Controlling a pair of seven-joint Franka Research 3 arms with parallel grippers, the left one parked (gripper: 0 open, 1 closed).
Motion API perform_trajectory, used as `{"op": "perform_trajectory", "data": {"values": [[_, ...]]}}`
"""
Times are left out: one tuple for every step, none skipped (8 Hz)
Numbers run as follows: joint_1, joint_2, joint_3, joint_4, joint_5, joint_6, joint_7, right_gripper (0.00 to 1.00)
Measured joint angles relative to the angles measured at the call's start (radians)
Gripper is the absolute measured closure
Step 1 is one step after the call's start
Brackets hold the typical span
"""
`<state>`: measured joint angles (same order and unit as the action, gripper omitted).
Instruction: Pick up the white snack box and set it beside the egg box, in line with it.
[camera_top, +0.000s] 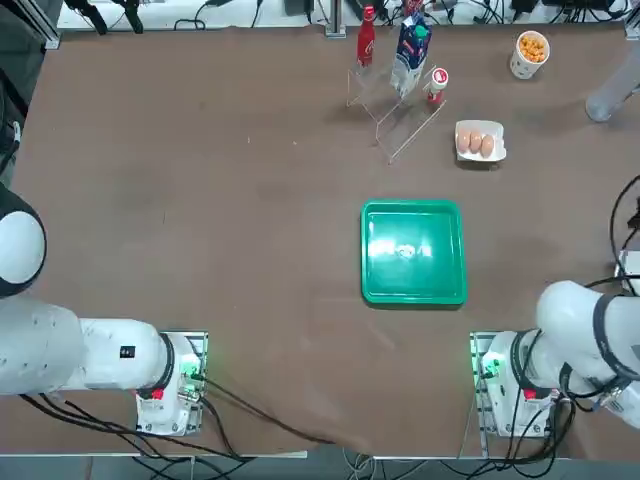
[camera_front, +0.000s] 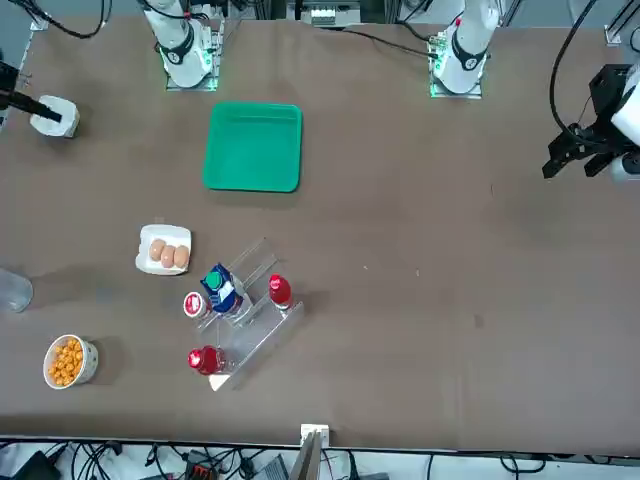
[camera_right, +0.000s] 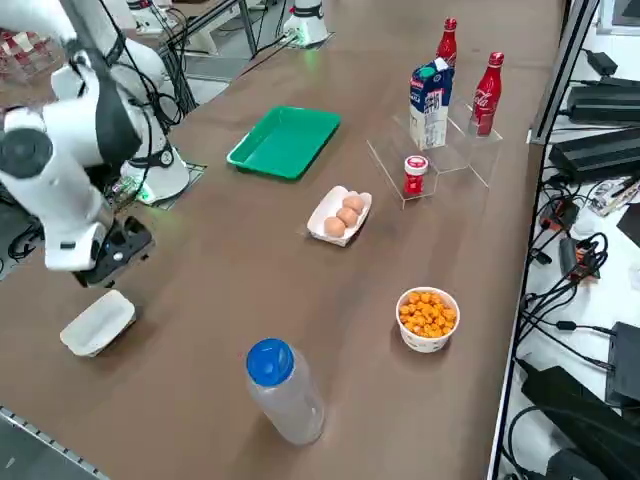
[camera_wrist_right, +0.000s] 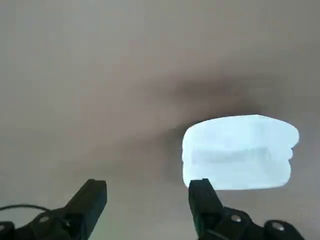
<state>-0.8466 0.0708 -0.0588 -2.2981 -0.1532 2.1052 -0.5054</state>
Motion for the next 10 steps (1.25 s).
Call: {"op": "perform_trajectory", "data": {"values": [[-0.023, 0.021, 0.000, -0.016, 0.000, 0.056, -0.016, 0.00], [-0.036, 0.030, 0.001, -0.049, 0.000, 0.145, -0.018, 0.00], [-0.051, 0.034, 0.001, -0.101, 0.000, 0.239, -0.029, 0.00], [-0.071, 0.040, 0.002, -0.143, -0.001, 0.299, -0.056, 0.01], [-0.097, 0.057, 0.002, -0.165, -0.001, 0.350, -0.080, 0.02], [-0.122, 0.082, 0.001, -0.173, -0.001, 0.398, -0.097, 0.03], [-0.132, 0.105, 0.001, -0.173, -0.001, 0.422, -0.103, 0.05], [-0.133, 0.119, 0.002, -0.173, -0.002, 0.434, -0.103, 0.06], [-0.134, 0.129, 0.002, -0.173, -0.002, 0.448, -0.103, 0.15], [-0.137, 0.137, 0.002, -0.173, -0.002, 0.464, -0.103, 0.18]]}}
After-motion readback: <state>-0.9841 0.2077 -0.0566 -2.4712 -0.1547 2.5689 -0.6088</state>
